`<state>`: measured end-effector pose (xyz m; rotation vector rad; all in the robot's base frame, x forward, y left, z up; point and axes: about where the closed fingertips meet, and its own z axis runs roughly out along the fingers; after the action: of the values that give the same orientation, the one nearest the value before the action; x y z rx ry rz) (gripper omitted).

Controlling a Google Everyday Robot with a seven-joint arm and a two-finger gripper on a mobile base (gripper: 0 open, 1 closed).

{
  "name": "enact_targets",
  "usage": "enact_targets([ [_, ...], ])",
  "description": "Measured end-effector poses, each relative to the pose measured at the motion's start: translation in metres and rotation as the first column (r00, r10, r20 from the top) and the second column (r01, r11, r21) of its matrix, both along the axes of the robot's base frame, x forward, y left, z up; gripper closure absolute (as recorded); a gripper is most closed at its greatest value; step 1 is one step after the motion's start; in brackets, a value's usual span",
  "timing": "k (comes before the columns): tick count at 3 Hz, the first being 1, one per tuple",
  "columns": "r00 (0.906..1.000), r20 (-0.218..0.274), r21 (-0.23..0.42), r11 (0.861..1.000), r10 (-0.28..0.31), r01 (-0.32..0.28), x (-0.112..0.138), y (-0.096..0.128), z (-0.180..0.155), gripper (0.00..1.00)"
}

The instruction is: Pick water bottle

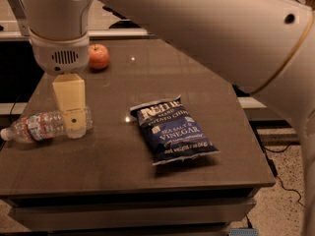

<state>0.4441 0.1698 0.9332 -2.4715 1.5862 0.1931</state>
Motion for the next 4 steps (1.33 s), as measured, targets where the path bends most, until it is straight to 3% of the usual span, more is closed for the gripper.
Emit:
enact_targets([
  [2, 0.9993, 0.005, -0.043, 0.998, 0.036, -0.036, 0.013, 0.033, -0.023, 0.00],
  [4, 0.9990, 0.045, -0.106, 0.994, 0.008, -0.003, 0.030, 0.047, -0.054, 0.00],
])
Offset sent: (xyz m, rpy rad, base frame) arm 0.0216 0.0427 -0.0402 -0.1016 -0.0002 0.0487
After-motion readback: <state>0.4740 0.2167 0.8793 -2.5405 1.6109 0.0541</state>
